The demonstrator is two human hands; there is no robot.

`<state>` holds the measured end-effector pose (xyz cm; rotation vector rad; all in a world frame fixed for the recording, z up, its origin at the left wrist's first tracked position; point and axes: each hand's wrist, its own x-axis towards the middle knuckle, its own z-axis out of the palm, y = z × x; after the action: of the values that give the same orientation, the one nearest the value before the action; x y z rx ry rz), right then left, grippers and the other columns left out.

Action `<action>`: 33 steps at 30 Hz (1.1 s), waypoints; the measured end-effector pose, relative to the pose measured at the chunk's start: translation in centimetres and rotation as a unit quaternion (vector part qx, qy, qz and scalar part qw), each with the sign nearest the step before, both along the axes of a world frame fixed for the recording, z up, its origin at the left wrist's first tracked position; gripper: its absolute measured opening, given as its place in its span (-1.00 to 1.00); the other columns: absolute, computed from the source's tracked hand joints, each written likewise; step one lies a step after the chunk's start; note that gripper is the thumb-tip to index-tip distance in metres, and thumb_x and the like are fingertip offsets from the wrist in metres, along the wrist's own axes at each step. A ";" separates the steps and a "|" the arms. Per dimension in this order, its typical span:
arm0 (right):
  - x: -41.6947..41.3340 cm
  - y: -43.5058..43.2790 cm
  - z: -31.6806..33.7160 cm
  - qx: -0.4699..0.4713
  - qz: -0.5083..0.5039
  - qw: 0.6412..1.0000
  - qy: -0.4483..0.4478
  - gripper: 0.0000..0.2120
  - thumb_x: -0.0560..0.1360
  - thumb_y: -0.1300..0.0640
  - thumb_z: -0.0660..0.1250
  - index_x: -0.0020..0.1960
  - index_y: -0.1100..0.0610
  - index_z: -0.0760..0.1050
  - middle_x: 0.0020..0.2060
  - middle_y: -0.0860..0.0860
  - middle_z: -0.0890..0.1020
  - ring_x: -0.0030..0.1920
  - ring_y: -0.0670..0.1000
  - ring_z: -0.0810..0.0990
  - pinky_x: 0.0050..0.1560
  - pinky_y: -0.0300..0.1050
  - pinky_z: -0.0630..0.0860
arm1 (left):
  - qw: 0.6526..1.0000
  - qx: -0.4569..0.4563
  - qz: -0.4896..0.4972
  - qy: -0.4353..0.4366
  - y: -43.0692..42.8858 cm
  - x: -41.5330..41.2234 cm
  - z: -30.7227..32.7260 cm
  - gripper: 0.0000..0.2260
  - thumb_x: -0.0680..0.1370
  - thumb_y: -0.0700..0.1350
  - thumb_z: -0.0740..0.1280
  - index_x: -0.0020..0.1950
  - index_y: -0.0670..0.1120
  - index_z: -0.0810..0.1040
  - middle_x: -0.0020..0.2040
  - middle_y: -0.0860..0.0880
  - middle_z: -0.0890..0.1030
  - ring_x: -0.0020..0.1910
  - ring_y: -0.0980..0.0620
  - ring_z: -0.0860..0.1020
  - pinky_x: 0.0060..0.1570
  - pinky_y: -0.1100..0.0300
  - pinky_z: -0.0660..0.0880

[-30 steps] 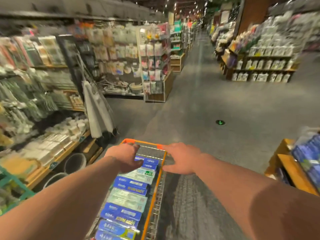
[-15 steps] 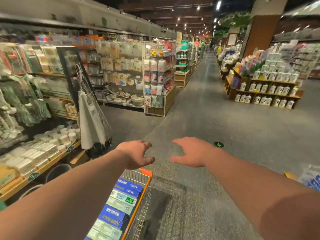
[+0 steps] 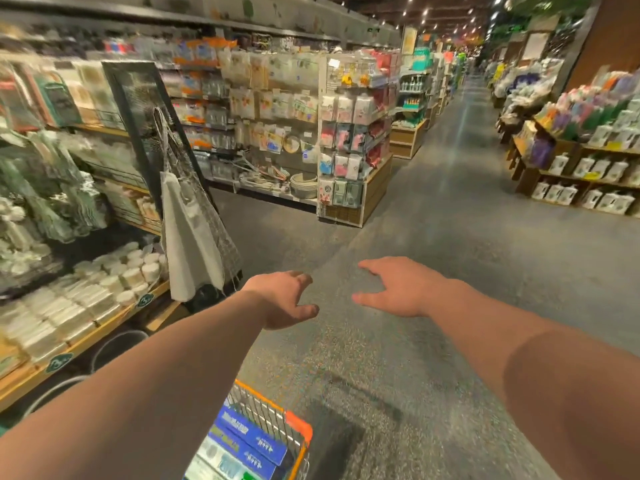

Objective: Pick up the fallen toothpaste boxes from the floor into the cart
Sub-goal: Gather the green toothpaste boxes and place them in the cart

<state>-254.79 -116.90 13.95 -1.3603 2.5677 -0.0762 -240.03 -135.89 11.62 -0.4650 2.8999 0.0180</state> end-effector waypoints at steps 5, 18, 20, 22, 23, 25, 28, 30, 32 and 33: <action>-3.4 -2.9 -0.6 -0.013 0.061 0.998 0.015 -0.18 0.49 -0.42 0.23 0.61 -0.05 0.13 0.50 0.00 0.38 0.47 0.07 0.36 0.42 0.09 0.36 | 0.999 -0.013 0.031 0.006 -1.9 -1.9 -0.9 -0.32 0.61 0.35 0.17 0.63 0.05 0.17 0.55 -0.01 0.36 0.40 -0.08 0.47 0.32 -0.03 0.47; -22.3 -27.7 0.1 -0.015 0.300 0.953 -0.031 -0.18 0.47 -0.40 0.30 0.60 -0.07 0.18 0.47 -0.03 0.43 0.37 0.06 0.48 0.33 0.07 0.46 | 0.951 0.010 0.309 0.001 -15.6 -13.8 -1.2 -0.45 0.57 0.35 0.20 0.49 0.13 0.34 0.29 0.06 0.54 0.17 -0.05 0.56 0.07 0.02 0.56; -22.3 -31.4 -0.6 -0.014 0.336 0.941 -0.038 -0.17 0.46 -0.41 0.30 0.60 -0.09 0.16 0.49 -0.05 0.41 0.39 0.05 0.47 0.33 0.05 0.45 | 0.941 0.011 0.338 -0.002 -18.8 -13.9 -2.0 -0.45 0.57 0.35 0.21 0.47 0.10 0.38 0.29 0.03 0.55 0.18 -0.06 0.57 0.11 -0.02 0.56; -22.7 -36.3 -1.5 -0.009 0.376 0.926 -0.027 -0.17 0.45 -0.43 0.28 0.60 -0.11 0.15 0.50 -0.06 0.38 0.42 0.03 0.43 0.35 0.05 0.43 | 0.931 0.011 0.365 0.000 -22.8 -14.6 -3.1 -0.44 0.56 0.35 0.20 0.45 0.07 0.40 0.29 0.01 0.56 0.17 -0.06 0.57 0.12 -0.04 0.57; -22.8 -38.8 -1.7 -0.002 0.391 0.920 -0.026 -0.17 0.46 -0.42 0.28 0.60 -0.10 0.15 0.51 -0.05 0.37 0.43 0.03 0.41 0.37 0.05 0.42 | 0.927 0.016 0.374 0.004 -24.8 -15.0 -3.4 -0.42 0.55 0.36 0.19 0.47 0.06 0.39 0.30 0.01 0.56 0.17 -0.06 0.57 0.12 -0.04 0.57; -22.8 -43.4 -1.7 0.013 0.415 0.910 -0.028 -0.18 0.48 -0.39 0.30 0.61 -0.07 0.14 0.51 -0.04 0.36 0.44 0.03 0.40 0.38 0.03 0.41 | 0.922 0.020 0.386 0.000 -28.4 -15.4 -3.6 -0.42 0.55 0.35 0.21 0.46 0.06 0.39 0.26 0.01 0.57 0.15 -0.05 0.57 0.07 -0.01 0.58; -22.5 -50.3 -1.0 0.020 0.445 0.895 -0.026 -0.16 0.47 -0.39 0.31 0.61 -0.06 0.14 0.50 -0.04 0.37 0.42 0.02 0.42 0.36 0.01 0.43 | 0.906 0.026 0.421 0.040 -33.0 -15.4 -2.6 -0.41 0.51 0.35 0.22 0.47 0.10 0.39 0.27 0.02 0.58 0.15 -0.03 0.57 0.08 -0.05 0.59; -21.9 -54.4 -0.7 0.022 0.467 0.883 -0.028 -0.16 0.47 -0.39 0.30 0.61 -0.07 0.14 0.48 -0.04 0.40 0.38 0.02 0.45 0.33 0.00 0.44 | 0.893 0.031 0.446 0.043 -35.4 -14.9 -2.2 -0.38 0.53 0.34 0.21 0.52 0.07 0.35 0.35 0.00 0.54 0.24 -0.04 0.55 0.16 -0.07 0.57; -21.1 -58.1 -0.6 0.031 0.496 0.868 -0.020 -0.15 0.46 -0.41 0.29 0.61 -0.07 0.13 0.47 -0.02 0.41 0.36 0.04 0.46 0.32 0.02 0.45 | 0.883 0.029 0.467 0.024 -37.5 -13.9 -2.3 -0.43 0.57 0.29 0.23 0.51 0.04 0.36 0.34 -0.01 0.54 0.22 -0.04 0.54 0.14 -0.06 0.58; -20.5 -59.9 -0.7 0.032 0.514 0.857 -0.016 -0.15 0.47 -0.40 0.29 0.61 -0.06 0.13 0.48 -0.01 0.41 0.38 0.05 0.45 0.34 0.03 0.44 | 0.875 0.029 0.483 0.014 -38.4 -13.3 -2.6 -0.44 0.58 0.29 0.23 0.50 0.04 0.36 0.33 -0.01 0.54 0.21 -0.03 0.55 0.12 -0.06 0.58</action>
<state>-275.24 -176.77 13.22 -2.4379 1.4758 0.1697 -253.29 -174.32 9.02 -1.8255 2.3491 0.2568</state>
